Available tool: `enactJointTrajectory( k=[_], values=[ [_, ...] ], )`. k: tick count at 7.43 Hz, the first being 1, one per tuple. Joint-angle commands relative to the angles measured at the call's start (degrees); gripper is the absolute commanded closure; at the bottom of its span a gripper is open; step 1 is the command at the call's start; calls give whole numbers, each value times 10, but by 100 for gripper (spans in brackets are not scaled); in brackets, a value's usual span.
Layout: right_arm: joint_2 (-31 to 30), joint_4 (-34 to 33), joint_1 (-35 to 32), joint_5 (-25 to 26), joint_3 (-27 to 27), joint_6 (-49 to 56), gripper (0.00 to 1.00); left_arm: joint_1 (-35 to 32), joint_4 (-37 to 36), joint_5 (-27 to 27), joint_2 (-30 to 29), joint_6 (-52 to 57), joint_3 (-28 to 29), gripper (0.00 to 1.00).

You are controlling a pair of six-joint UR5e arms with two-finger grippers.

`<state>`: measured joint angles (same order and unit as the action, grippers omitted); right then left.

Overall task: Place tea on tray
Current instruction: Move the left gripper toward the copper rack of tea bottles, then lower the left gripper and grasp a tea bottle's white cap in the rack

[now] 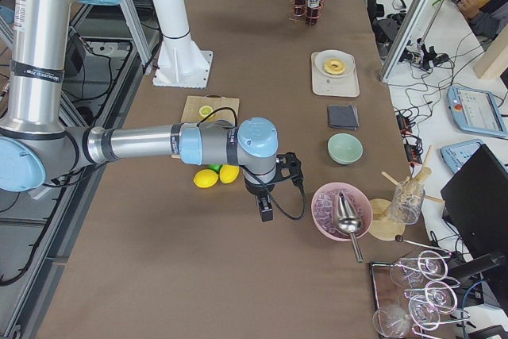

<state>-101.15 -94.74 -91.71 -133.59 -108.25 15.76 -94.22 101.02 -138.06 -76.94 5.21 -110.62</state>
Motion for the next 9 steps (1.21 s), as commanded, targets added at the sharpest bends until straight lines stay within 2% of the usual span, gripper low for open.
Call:
enactJointTrajectory(
  k=[1, 2, 4, 7, 9],
  values=[
    [0, 0, 0, -2, 1, 1, 0, 80, 110, 6, -37, -169, 1, 3],
    [1, 1, 0, 0, 2, 1, 0, 109, 132, 20, -52, -198, 1, 2],
    [0, 0, 0, -2, 1, 1, 0, 195, 169, 121, -86, -269, 7, 3],
    [0, 0, 0, -3, 1, 1, 0, 239, 170, 145, -140, -298, 42, 3],
    [-1, 0, 0, -3, 0, 1, 0, 269, 173, 168, -148, -317, 45, 6]
  ],
)
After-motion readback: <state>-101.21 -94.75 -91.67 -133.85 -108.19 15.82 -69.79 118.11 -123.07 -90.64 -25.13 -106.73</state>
